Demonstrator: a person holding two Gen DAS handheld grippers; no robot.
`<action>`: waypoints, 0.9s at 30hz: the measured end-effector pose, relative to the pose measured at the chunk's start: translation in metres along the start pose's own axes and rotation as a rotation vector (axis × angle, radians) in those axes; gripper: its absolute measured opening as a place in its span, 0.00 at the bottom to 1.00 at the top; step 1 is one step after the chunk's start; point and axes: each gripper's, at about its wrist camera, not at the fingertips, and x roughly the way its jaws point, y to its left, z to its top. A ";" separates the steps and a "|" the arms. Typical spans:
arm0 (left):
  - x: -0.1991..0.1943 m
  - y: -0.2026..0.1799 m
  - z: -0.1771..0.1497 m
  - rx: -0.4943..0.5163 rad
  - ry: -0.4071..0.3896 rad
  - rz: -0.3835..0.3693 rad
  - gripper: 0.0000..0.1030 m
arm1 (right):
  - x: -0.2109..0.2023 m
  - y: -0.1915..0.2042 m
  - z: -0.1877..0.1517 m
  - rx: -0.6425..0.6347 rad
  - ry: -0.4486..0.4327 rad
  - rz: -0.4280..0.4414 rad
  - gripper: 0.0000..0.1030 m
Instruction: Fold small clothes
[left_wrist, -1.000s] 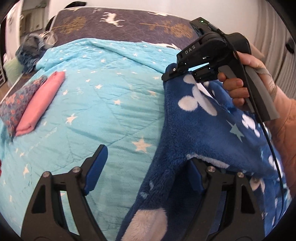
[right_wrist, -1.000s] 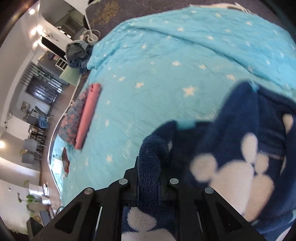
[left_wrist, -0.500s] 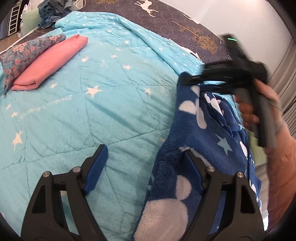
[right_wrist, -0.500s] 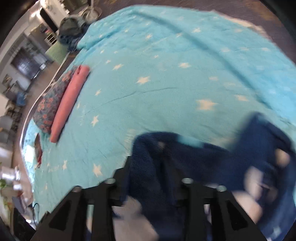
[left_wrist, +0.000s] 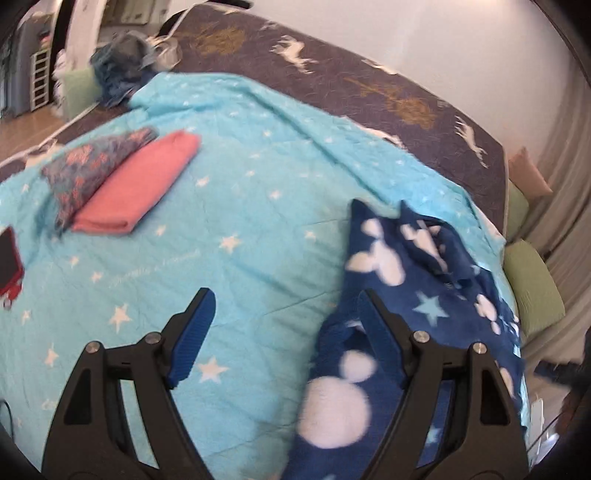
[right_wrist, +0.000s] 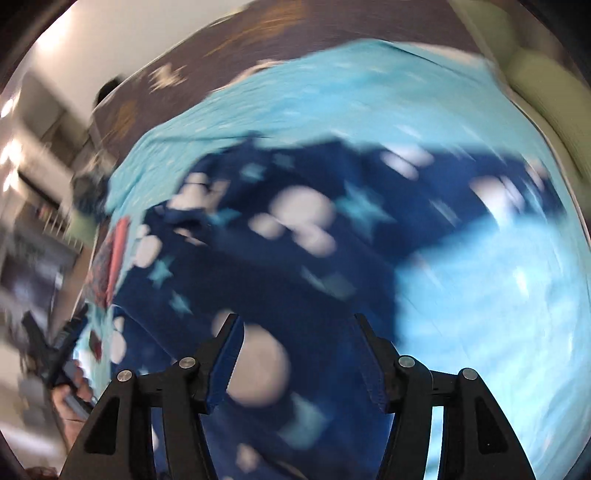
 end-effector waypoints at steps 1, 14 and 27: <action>0.001 -0.012 0.005 0.032 0.014 -0.029 0.77 | -0.003 -0.013 -0.012 0.044 -0.003 -0.001 0.59; 0.110 -0.047 -0.020 0.083 0.226 -0.038 0.77 | 0.031 -0.006 -0.071 -0.013 0.005 0.032 0.57; 0.059 -0.119 -0.011 0.210 0.183 -0.051 0.81 | -0.024 -0.091 -0.032 0.253 -0.247 0.118 0.70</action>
